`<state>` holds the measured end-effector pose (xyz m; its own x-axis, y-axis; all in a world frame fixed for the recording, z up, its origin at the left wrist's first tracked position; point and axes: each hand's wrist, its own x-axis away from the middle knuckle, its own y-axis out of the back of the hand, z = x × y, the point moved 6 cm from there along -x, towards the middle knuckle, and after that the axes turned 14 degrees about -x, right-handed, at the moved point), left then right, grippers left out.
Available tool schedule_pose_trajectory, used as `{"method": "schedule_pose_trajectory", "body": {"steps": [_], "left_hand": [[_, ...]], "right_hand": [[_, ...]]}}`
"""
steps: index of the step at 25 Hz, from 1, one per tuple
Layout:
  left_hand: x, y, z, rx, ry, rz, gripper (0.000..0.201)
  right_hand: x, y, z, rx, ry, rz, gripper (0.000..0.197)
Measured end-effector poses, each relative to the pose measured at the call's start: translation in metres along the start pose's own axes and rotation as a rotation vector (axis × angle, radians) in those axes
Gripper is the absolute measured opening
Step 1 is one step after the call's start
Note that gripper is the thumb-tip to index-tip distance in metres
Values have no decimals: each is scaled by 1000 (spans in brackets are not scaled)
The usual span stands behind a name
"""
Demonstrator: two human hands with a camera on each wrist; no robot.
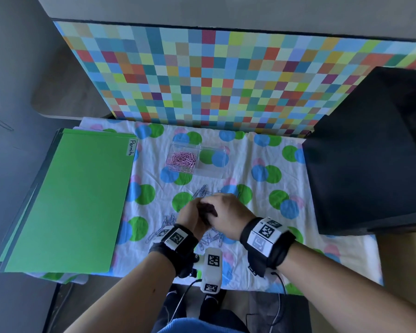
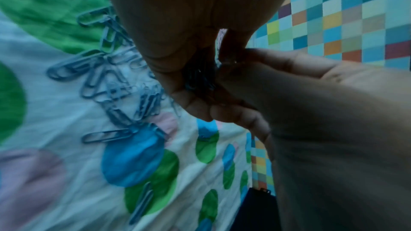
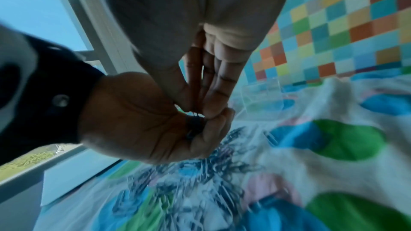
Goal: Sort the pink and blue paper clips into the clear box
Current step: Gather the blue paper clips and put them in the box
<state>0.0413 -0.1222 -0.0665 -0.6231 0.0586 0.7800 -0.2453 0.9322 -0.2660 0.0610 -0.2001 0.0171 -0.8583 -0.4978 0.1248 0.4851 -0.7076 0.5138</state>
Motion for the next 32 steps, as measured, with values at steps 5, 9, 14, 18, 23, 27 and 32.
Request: {"method": "schedule_pose_trajectory", "body": {"steps": [5, 9, 14, 18, 23, 27, 32], "left_hand": [[-16, 5, -75, 33, -71, -82, 30], [-36, -17, -130, -147, -129, -116, 28], [-63, -28, -146, -413, -88, -164, 23], [-42, -42, -154, -1001, -311, -94, 32], [-8, -19, -126, -1983, -740, -229, 45], [-19, -1, -86, -2181, -536, -46, 79], [-17, -9, -86, -2140, -428, -3, 88]], "right_hand": [[13, 56, -10, -116, -27, -349, 24], [45, 77, -50, -106, -181, -416, 20], [66, 65, -80, -88, -298, -327, 24], [68, 42, -102, 86, -464, -147, 46], [51, 24, -95, 236, -356, 2, 66], [20, 12, -97, 317, -377, 105, 67], [23, -31, -69, 132, -254, 237, 65]]}}
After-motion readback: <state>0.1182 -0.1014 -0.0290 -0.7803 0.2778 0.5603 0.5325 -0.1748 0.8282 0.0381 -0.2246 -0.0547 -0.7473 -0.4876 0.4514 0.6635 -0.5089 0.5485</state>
